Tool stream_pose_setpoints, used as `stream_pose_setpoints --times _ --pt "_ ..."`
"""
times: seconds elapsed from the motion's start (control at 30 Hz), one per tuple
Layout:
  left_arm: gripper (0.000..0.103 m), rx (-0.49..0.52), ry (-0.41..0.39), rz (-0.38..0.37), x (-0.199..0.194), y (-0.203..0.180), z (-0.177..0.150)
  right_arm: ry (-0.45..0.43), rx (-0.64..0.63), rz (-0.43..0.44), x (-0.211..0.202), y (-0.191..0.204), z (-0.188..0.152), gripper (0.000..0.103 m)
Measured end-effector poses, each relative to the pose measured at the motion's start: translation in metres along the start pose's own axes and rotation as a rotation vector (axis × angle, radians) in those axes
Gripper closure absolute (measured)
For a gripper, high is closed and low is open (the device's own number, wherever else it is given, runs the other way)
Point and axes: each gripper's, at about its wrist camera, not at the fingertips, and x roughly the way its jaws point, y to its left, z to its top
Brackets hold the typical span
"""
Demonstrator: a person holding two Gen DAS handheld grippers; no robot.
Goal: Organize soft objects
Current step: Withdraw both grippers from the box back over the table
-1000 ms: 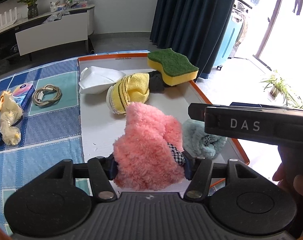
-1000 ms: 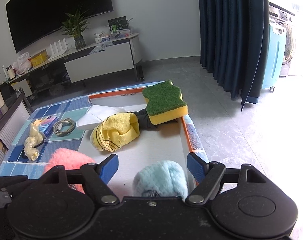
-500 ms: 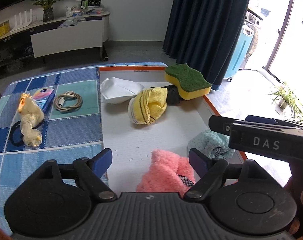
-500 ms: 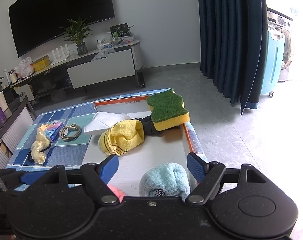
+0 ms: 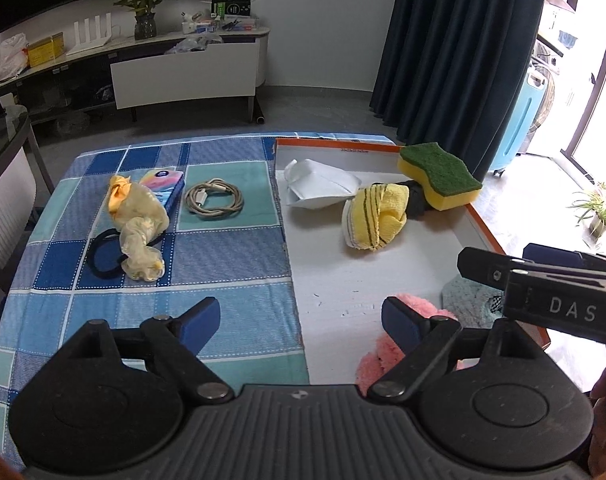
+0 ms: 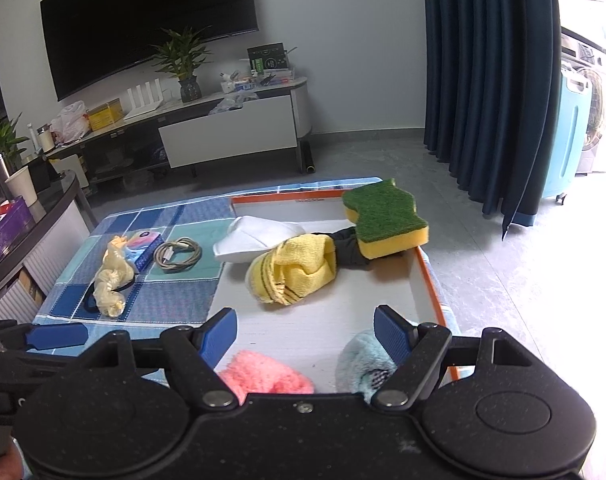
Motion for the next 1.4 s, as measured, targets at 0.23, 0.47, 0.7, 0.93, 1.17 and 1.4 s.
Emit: stream_pose_setpoints --times 0.23,0.47,0.7,0.93,1.17,1.4 --pt "0.013 -0.048 -0.001 0.017 -0.004 0.025 -0.007 0.014 -0.033 0.018 0.004 0.017 -0.002 0.013" --pt "0.013 -0.082 0.001 0.043 -0.004 0.047 -0.011 0.034 -0.066 0.039 0.012 0.035 -0.004 0.013" --pt "0.013 -0.108 0.002 0.068 -0.003 0.065 -0.013 0.06 -0.101 0.07 0.025 0.056 -0.007 0.013" --pt "0.013 -0.141 0.002 0.086 -0.002 0.086 -0.016 0.083 -0.132 0.106 0.041 0.078 -0.008 0.013" --pt "0.012 -0.192 -0.002 0.099 0.006 0.114 -0.019 0.096 -0.166 0.144 0.053 0.096 -0.008 0.013" --pt "0.009 -0.249 0.001 0.166 0.024 0.143 -0.008 0.105 -0.169 0.163 0.065 0.1 -0.007 0.013"
